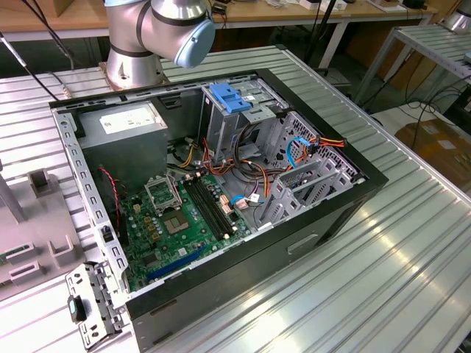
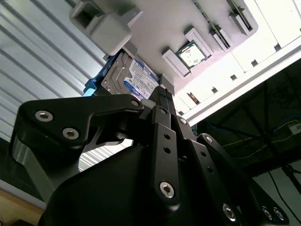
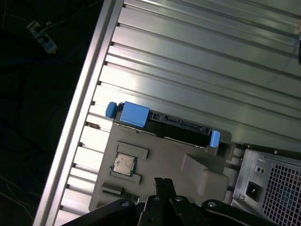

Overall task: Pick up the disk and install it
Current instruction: 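Pick up the disk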

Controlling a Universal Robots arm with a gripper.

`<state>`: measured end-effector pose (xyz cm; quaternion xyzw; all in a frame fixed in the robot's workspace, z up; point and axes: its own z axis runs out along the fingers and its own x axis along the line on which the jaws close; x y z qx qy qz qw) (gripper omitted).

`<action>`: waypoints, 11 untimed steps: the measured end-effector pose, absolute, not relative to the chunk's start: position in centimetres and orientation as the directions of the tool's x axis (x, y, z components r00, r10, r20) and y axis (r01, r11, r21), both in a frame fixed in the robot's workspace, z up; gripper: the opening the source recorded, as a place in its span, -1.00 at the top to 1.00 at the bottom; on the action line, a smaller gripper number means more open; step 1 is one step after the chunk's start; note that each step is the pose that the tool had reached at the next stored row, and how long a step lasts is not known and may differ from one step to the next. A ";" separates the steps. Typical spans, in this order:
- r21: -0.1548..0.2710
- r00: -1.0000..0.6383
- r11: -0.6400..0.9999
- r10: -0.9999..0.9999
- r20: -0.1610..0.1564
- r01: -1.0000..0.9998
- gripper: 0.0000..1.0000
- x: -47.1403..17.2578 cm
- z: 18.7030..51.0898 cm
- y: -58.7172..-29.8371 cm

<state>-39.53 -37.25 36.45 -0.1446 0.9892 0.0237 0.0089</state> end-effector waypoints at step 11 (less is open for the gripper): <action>0.044 -0.929 0.928 -0.370 -0.024 -0.371 0.79 -39.5 36.4 -37.2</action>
